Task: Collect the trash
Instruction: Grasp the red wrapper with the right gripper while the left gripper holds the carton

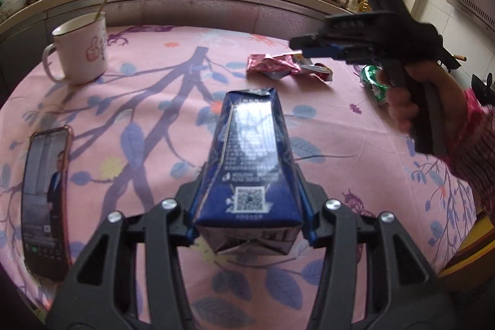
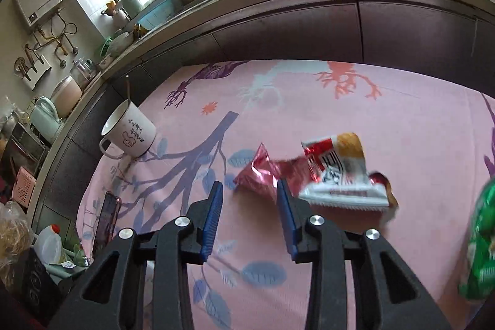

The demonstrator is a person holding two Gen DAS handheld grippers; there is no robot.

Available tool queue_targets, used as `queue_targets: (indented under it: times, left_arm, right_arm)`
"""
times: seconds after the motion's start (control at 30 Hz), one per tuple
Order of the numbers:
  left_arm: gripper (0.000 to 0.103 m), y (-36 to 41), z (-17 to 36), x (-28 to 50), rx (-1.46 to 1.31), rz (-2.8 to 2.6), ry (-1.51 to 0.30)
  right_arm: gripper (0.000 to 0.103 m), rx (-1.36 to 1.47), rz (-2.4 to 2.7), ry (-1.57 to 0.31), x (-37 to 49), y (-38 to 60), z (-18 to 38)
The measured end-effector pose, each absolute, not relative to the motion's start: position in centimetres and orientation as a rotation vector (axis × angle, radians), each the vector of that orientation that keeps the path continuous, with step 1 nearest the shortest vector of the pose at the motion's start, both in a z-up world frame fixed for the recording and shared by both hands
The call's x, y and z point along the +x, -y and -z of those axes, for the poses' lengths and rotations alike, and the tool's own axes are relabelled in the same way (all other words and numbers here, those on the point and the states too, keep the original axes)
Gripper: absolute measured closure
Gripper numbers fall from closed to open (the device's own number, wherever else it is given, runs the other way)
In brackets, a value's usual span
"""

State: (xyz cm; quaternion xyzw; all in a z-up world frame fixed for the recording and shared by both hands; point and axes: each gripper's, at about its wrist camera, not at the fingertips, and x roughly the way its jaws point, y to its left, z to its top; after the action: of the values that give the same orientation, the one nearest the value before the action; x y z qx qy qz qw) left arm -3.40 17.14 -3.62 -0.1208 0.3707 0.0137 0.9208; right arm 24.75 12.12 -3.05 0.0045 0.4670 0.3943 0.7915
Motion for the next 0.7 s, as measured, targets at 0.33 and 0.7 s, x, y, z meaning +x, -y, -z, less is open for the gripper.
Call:
queue_targets:
  times: [0.33, 0.7]
  left_arm:
    - [0.055, -19.8, 3.7, -4.3, -0.301, -0.057, -0.742]
    - [0.055, -18.7, 3.6, -3.0, -0.305, 0.001, -0.737]
  right_arm:
    - [0.07, -0.047, -1.012, -1.322, 25.4, -16.2, 6.6]
    - [0.068, -0.086, -0.909, -0.948, 16.4, -6.7, 2.1]
